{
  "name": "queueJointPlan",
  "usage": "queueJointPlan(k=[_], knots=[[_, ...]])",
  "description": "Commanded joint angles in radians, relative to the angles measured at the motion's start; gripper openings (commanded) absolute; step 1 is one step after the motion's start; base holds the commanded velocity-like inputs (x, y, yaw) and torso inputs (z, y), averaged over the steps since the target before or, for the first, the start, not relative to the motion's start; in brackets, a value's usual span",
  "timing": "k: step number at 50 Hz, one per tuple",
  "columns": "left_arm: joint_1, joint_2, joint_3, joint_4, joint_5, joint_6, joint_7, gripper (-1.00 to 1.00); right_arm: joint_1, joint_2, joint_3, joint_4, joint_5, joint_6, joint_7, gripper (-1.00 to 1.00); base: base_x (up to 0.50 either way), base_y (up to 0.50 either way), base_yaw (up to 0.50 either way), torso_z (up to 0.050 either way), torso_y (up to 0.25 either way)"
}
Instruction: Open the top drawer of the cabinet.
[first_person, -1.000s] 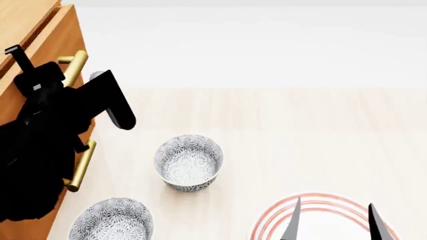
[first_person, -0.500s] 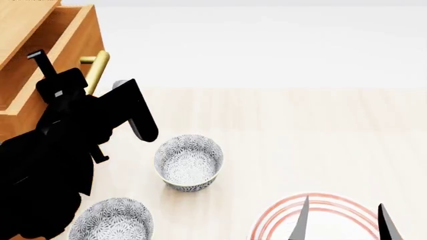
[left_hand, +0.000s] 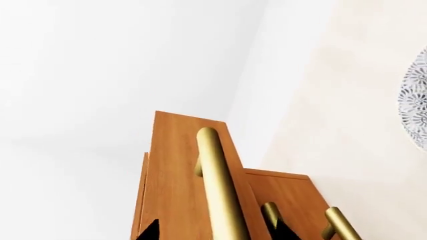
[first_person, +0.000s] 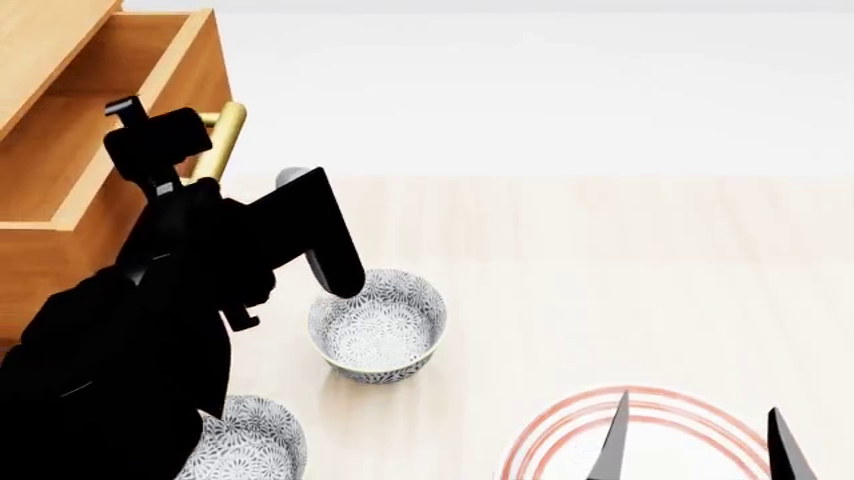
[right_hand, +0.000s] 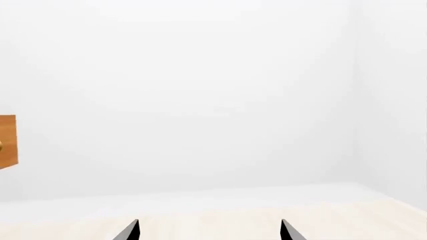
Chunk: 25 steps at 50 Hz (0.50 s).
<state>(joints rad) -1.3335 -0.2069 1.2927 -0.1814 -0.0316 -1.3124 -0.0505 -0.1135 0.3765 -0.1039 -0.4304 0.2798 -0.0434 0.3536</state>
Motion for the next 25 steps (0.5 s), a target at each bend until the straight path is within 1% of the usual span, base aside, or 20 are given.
queueJointPlan(k=[1,12,16,17,18,20,21,22,25], knots=[[-0.017,0.034,0.017,0.054,0.007,-0.051,-0.019,1.00,0.001,0.003,0.003,0.004,0.007,-0.002,0.003,1.00,0.00,0.00,0.00,0.000,0.000],[-0.036,0.072,0.034,0.187,-0.002,-0.144,-0.005,1.00,-0.003,0.007,0.006,0.009,0.012,-0.013,0.002,1.00,0.00,0.00,0.00,0.000,0.000],[-0.057,0.079,0.012,0.284,-0.019,-0.208,0.017,1.00,-0.001,0.007,0.006,0.013,0.010,-0.015,0.004,1.00,0.00,0.00,0.00,0.000,0.000],[-0.056,0.079,0.008,0.335,-0.027,-0.230,0.024,1.00,-0.001,0.006,0.004,0.013,0.007,-0.016,0.005,1.00,0.00,0.00,0.00,0.000,0.000],[-0.059,0.078,0.018,0.359,-0.035,-0.246,0.032,1.00,-0.002,0.006,0.004,0.013,0.005,-0.018,0.005,1.00,0.00,0.00,0.00,0.000,0.000],[-0.062,0.076,0.016,0.394,-0.049,-0.257,0.021,1.00,-0.003,0.007,0.004,0.010,0.003,-0.017,0.007,1.00,0.00,0.00,0.00,0.000,0.000],[-0.079,0.073,-0.004,0.424,-0.088,-0.258,-0.001,1.00,-0.004,0.006,0.003,0.013,-0.001,-0.022,0.008,1.00,0.00,0.00,0.00,0.000,0.000],[-0.099,0.069,-0.020,0.432,-0.164,-0.258,-0.056,1.00,-0.004,0.006,0.003,0.014,-0.001,-0.024,0.007,1.00,0.00,0.00,0.00,0.000,0.000],[-0.210,0.045,-0.060,0.456,-0.592,-0.258,-0.365,1.00,-0.003,0.006,0.002,0.014,0.000,-0.022,0.008,1.00,0.00,0.00,0.00,0.000,0.000]])
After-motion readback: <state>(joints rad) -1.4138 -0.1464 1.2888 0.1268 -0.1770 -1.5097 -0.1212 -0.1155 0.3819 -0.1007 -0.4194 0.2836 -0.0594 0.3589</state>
